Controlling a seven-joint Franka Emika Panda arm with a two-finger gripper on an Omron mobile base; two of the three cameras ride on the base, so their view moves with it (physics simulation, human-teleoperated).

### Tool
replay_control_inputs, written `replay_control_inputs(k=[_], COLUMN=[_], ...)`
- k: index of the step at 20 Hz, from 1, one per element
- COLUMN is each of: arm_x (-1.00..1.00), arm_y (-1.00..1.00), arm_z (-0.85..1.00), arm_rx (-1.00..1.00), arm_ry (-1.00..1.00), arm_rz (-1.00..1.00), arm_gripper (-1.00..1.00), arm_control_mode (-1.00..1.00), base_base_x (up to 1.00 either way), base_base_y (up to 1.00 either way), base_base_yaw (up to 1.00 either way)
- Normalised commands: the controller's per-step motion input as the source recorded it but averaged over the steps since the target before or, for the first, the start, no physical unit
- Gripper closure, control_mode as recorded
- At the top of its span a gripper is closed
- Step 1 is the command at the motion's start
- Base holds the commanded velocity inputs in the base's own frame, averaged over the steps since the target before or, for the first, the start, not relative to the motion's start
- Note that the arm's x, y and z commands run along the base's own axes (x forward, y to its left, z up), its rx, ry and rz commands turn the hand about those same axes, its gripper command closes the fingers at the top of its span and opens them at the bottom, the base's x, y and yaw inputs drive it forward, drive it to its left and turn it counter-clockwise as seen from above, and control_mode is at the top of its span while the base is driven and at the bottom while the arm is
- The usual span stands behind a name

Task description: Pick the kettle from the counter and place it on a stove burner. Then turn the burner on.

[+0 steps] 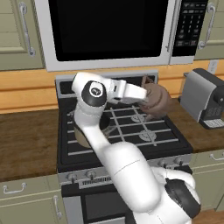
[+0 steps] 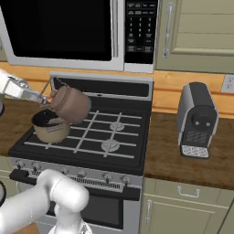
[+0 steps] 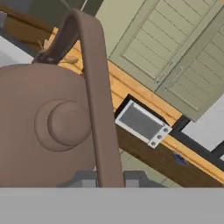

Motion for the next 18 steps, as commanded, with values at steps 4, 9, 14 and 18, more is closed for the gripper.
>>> replay_control_inputs(k=[4, 9, 14, 18], arm_x=[0.00, 0.01, 0.12, 0.16], arm_y=[-1.00, -1.00, -0.45, 0.00], arm_z=[-0.12, -0.27, -0.19, -0.17], arm_rx=[0.36, 0.53, 0.29, 0.18], arm_ry=[0.20, 0.21, 0.14, -0.06], arm_rz=[-0.01, 0.00, 0.00, 0.00], arm_gripper=[1.00, 1.00, 1.00, 1.00], arm_control_mode=[-1.00, -1.00, -1.00, -1.00], base_base_x=[0.00, 0.00, 0.00, 0.00], base_base_y=[0.00, 0.00, 0.00, 0.00], base_base_yaw=[0.00, 0.00, 0.00, 0.00])
